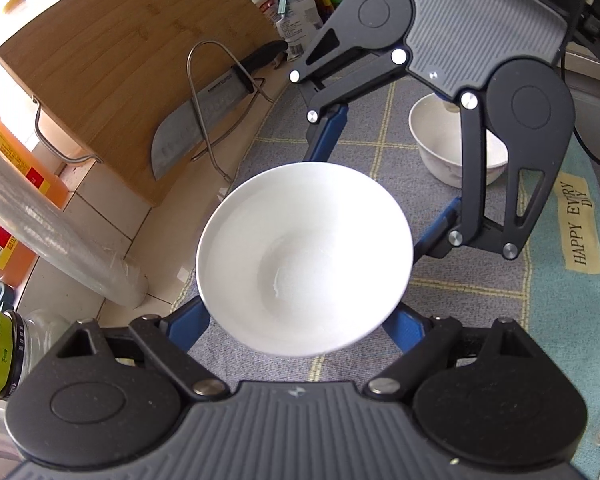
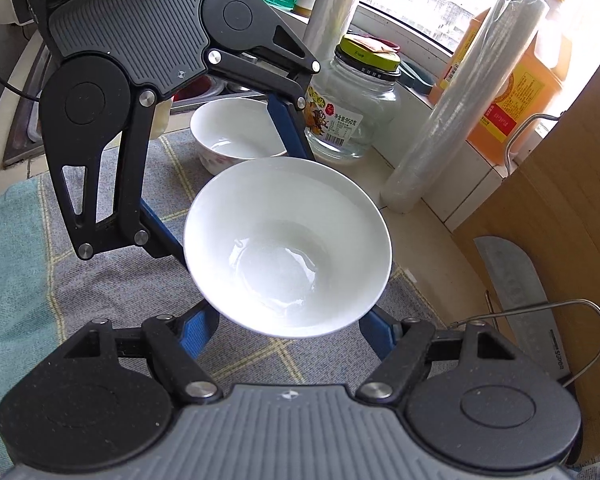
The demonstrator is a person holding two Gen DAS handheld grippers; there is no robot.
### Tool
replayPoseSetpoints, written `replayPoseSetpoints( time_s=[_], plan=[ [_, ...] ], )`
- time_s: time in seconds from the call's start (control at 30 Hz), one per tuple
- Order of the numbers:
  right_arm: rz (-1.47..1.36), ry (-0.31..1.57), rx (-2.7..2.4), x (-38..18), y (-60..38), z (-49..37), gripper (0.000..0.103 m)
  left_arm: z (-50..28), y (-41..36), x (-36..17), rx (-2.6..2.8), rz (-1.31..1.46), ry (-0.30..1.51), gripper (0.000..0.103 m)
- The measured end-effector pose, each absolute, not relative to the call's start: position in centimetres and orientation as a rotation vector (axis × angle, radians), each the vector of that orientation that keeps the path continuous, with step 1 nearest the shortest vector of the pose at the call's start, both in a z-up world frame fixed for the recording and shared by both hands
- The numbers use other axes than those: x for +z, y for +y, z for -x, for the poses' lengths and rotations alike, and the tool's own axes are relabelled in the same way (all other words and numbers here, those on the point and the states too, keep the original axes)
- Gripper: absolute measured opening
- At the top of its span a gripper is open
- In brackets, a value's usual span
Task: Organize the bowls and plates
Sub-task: 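Lift the white bowl with both tools toward the other white bowl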
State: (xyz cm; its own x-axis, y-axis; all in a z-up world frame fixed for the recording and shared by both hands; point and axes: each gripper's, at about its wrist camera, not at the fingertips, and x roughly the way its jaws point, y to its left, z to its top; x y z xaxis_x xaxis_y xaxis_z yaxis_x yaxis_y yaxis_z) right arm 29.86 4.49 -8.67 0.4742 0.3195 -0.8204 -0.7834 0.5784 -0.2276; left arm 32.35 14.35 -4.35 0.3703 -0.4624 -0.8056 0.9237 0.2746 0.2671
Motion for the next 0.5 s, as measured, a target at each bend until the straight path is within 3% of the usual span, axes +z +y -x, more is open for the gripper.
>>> replayPoseSetpoints(
  time_s=[0.5],
  plan=[
    [0.656,0.805,0.691,-7.3,2.5,-25.6,0.081,-28.8,11.9,-3.2,-1.055,-0.845,0.635,0.092]
  ],
)
